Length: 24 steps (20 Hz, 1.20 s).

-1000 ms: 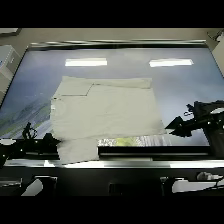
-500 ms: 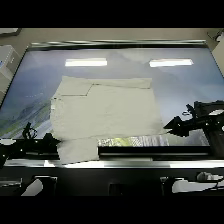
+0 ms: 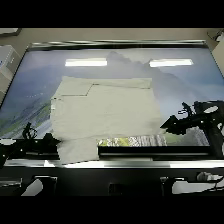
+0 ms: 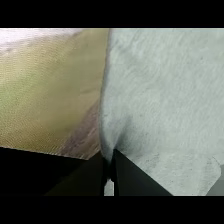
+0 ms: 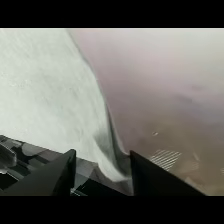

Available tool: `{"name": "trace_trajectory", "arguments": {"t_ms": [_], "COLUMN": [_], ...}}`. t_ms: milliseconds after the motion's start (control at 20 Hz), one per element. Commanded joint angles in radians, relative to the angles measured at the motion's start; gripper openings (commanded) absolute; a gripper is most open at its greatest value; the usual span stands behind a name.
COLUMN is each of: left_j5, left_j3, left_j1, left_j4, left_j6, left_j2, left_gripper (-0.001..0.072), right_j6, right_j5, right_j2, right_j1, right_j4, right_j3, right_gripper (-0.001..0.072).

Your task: Fold the clothes and pants, and hang the long-sleeved shirts on hangers.

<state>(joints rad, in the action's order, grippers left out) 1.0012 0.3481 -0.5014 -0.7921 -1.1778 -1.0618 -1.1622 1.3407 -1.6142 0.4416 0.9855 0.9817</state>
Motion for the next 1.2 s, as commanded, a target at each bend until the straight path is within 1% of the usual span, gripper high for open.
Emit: {"name": "trace_trajectory", "arguments": {"t_ms": [0, 100, 150, 200, 250, 300, 350, 500, 600, 650, 750, 800, 850, 900, 1000, 1100, 1150], "left_j5": [0.0, 0.0, 0.0, 0.0, 0.0, 0.0, 0.0, 0.008, 0.015, 0.014, -0.018, -0.045, -0.075, -0.105, -0.132, -0.13, -0.127], "left_j3": [0.001, 0.001, 0.001, 0.001, 0.001, 0.001, 0.002, 0.044, 0.125, 0.18, 0.323, 0.4, 0.482, 0.577, 0.775, 0.979, 1.084], "left_j1": [0.0, 0.0, 0.0, 0.0, 0.0, 0.0, 0.0, 0.0, 0.019, 0.04, 0.098, 0.125, 0.149, 0.17, 0.194, 0.198, 0.197], "left_j4": [0.0, 0.0, 0.0, 0.0, 0.0, 0.0, 0.006, 0.039, 0.05, 0.054, 0.063, 0.063, 0.063, 0.063, 0.063, 0.063, 0.063], "left_j6": [0.0, 0.0, 0.0, 0.0, 0.0, 0.0, 0.0, 0.001, 0.004, 0.003, -0.009, -0.027, -0.042, -0.055, -0.074, -0.088, -0.09], "left_j2": [0.0, 0.0, 0.0, 0.0, 0.0, 0.0, 0.001, 0.002, 0.003, 0.002, 0.0, -0.002, -0.005, -0.011, -0.026, -0.035, -0.032], "left_gripper": [0.0024, 0.0025, 0.0025, 0.0025, 0.0025, 0.0025, 0.0025, 0.0023, 0.0022, 0.0022, 0.0021, 0.0021, 0.0021, 0.0021, 0.0021, 0.0021, 0.0021], "right_j6": [-0.035, -0.05, -0.05, -0.049, -0.048, -0.046, -0.036, 0.026, 0.077, 0.084, 0.08, 0.061, -0.005, -0.045, -0.065, -0.112, -0.147], "right_j5": [-0.087, -0.064, -0.052, -0.048, -0.048, -0.047, -0.038, 0.002, 0.0, -0.016, -0.079, -0.137, -0.219, -0.288, -0.383, -0.412, -0.396], "right_j2": [-0.001, -0.001, -0.001, -0.001, -0.001, -0.001, -0.001, 0.03, 0.088, 0.127, 0.187, 0.206, 0.221, 0.227, 0.227, 0.227, 0.229], "right_j1": [-0.05, -0.053, -0.053, -0.053, -0.053, -0.053, -0.053, -0.054, -0.068, -0.087, -0.15, -0.189, -0.231, -0.267, -0.329, -0.372, -0.385], "right_j4": [0.024, 0.027, 0.031, 0.035, 0.034, 0.028, 0.011, -0.097, -0.176, -0.192, -0.177, -0.16, -0.119, -0.092, -0.054, 0.012, 0.045], "right_j3": [-0.002, -0.002, -0.002, -0.002, -0.002, -0.002, -0.002, 0.0, 0.005, 0.019, 0.093, 0.151, 0.221, 0.297, 0.473, 0.655, 0.744], "right_gripper": [0.0419, 0.0417, 0.0385, 0.0315, 0.0198, 0.0056, 0.0038, 0.0034, 0.0032, 0.0032, 0.0031, 0.0031, 0.0031, 0.0031, 0.0031, 0.0031, 0.0031]}}
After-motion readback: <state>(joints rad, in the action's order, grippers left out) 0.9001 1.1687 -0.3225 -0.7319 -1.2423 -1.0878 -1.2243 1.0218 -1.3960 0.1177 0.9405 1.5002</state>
